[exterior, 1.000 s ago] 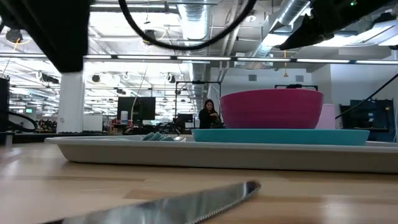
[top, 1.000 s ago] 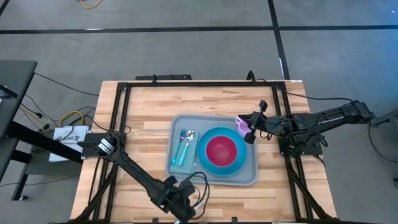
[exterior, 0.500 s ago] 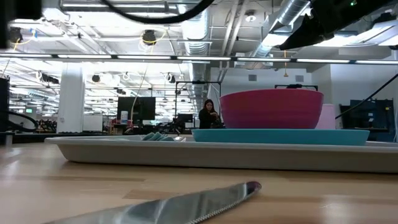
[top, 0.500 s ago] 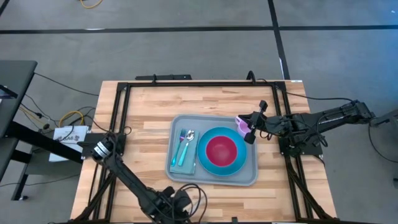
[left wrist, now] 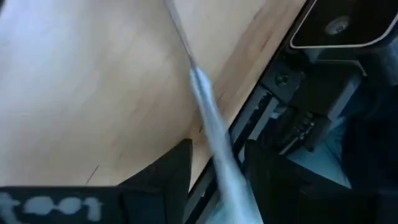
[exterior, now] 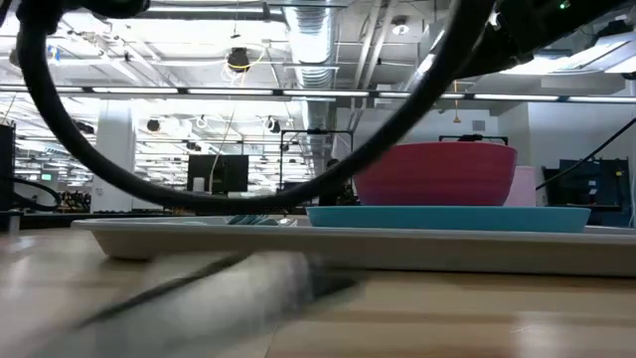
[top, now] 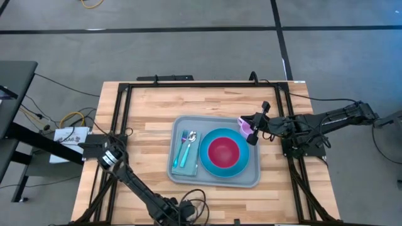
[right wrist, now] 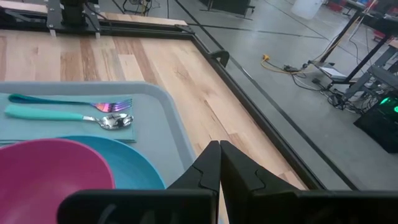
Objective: Set up tray
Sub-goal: Put the white knife on top of the blue napkin
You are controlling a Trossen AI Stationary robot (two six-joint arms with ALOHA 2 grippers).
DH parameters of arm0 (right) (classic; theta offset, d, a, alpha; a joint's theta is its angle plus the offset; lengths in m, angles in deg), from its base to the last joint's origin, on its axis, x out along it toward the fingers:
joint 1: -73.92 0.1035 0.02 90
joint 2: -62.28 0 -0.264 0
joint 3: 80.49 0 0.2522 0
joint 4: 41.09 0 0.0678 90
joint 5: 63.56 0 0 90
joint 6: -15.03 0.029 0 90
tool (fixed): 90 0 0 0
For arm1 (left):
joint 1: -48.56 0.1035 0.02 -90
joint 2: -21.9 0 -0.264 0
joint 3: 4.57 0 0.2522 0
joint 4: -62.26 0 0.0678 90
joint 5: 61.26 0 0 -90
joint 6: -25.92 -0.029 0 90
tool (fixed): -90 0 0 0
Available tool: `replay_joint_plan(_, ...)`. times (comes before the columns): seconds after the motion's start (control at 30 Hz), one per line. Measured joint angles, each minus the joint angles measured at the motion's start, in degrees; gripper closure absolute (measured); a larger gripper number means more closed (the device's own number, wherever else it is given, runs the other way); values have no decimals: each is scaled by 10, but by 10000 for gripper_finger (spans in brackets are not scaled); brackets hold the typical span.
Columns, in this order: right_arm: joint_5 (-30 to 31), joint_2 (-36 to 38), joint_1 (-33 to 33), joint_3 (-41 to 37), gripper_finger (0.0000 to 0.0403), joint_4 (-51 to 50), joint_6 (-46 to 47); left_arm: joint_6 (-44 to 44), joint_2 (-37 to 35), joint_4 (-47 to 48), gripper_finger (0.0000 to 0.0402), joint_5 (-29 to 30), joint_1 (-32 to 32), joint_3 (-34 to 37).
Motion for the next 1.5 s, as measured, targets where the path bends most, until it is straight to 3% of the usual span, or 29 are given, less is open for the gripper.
replay_joint_plan(0.23, 0, 0, 0, 0, 403, -1, 0, -4, 0, 16, 255, 73, 1, 1)
replay_joint_plan(0.6, 0, 0, 0, 0, 403, 0, 0, 2, 3, 40, 258, 76, 20, 1)
replay_joint_plan(0.77, 0, 0, 0, 0, 403, 0, 0, 11, 3, 52, 293, 87, 22, 2)
replay_joint_plan(1.0, 0, 0, 0, 0, 403, 0, 0, 66, 2, 73, 387, 91, 23, 2)
replay_joint_plan(1.3, 0, 0, 0, 0, 403, 0, 0, 130, 2, 120, 388, 126, 31, 2)
replay_joint_plan(1.5, 0, 0, 0, 0, 403, 0, 0, 146, 3, 161, 395, 194, 31, -3)
